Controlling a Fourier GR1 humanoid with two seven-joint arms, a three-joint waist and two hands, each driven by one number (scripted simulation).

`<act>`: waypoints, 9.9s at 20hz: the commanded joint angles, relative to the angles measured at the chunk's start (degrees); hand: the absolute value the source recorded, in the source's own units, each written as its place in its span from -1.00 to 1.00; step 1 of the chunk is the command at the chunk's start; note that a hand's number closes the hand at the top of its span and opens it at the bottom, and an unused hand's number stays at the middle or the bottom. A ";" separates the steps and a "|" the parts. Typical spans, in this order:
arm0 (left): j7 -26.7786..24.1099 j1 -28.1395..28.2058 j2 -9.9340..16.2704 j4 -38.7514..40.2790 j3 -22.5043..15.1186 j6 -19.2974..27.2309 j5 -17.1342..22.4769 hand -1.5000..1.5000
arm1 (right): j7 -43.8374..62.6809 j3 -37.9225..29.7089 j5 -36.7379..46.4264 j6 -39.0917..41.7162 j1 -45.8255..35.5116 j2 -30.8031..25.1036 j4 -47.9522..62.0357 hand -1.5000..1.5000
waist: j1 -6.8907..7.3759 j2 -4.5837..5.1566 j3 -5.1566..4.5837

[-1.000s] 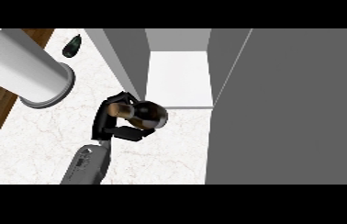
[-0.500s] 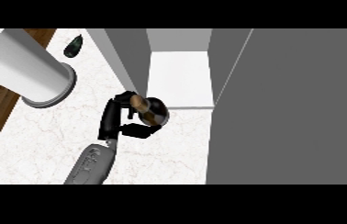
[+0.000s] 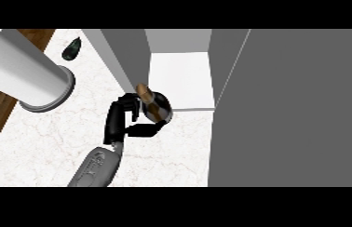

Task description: Pick up the wine, place it into the cabinet and close the cabinet

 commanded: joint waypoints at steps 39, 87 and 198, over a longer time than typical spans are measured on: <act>-10.46 -41.75 -3.76 51.41 1.96 15.00 7.56 1.00 | -0.08 -2.92 -9.37 4.11 1.28 -1.78 -2.51 -1.00 | -5.14 2.19 -0.47; 6.17 -47.77 -3.76 53.60 -8.99 23.29 2.56 -1.00 | 0.76 -1.38 -10.82 5.43 0.17 -3.87 -2.53 -1.00 | -6.16 2.58 -0.60; -12.80 35.68 32.28 -43.40 13.46 -38.46 41.37 1.00 | 24.58 30.34 -4.99 -24.87 -58.72 9.95 19.31 1.00 | 2.24 0.52 -0.44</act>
